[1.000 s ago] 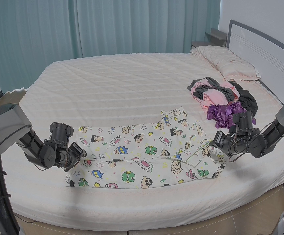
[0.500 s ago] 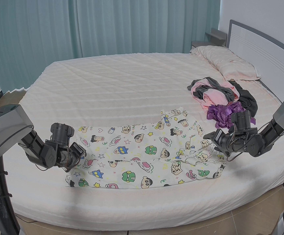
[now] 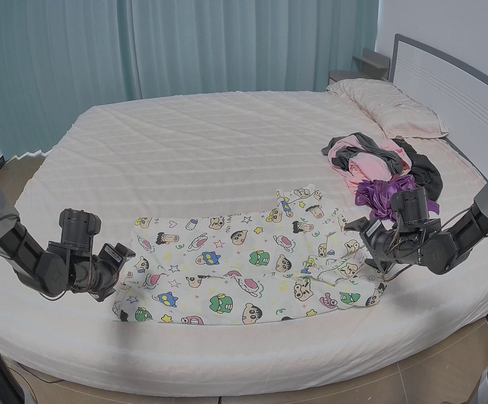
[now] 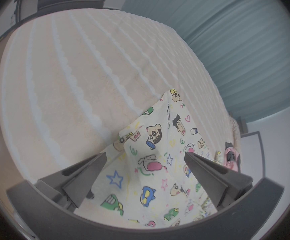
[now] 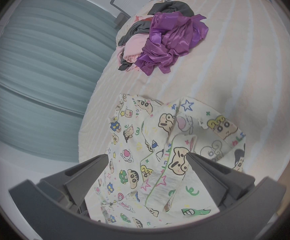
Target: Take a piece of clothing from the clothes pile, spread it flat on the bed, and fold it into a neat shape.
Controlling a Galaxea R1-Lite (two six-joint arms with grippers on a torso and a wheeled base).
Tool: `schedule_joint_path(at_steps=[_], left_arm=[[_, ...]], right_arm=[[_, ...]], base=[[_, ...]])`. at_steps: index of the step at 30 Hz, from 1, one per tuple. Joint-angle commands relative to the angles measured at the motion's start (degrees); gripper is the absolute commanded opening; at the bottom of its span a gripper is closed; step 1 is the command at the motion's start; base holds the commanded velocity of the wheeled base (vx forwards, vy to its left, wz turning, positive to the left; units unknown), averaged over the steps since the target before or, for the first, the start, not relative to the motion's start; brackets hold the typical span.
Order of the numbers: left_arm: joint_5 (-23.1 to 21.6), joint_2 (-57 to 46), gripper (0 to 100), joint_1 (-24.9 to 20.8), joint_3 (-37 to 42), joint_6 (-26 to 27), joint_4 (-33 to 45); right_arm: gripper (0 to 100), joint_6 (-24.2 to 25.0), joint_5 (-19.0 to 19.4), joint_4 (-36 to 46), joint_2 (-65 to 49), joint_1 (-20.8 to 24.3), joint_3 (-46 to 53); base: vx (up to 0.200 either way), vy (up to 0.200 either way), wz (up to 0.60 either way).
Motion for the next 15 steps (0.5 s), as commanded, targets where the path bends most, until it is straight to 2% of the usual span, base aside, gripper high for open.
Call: schedule_joint_path(at_steps=[1,8,15], left_arm=[[-1.96,-6.17,100,0.21,4.75,-1.36,-0.63],[-2.84,-3.98,100,0.04,6.33,-1.53,-3.09],[-3.01,-1.43,100,-0.23,6.69,-1.53,-4.93]], right_arm=[[100,0.09,-4.57,0.15,4.74,2.49,-1.14],[100,-1.41,-5.80,0.23,7.99,1.96,-3.52],[100,-2.99,-8.79,-0.47,10.01,1.26,-3.78]], base=[[0.000,0.000,0.00],[0.000,0.000,0.00],[0.000,0.000,0.00]])
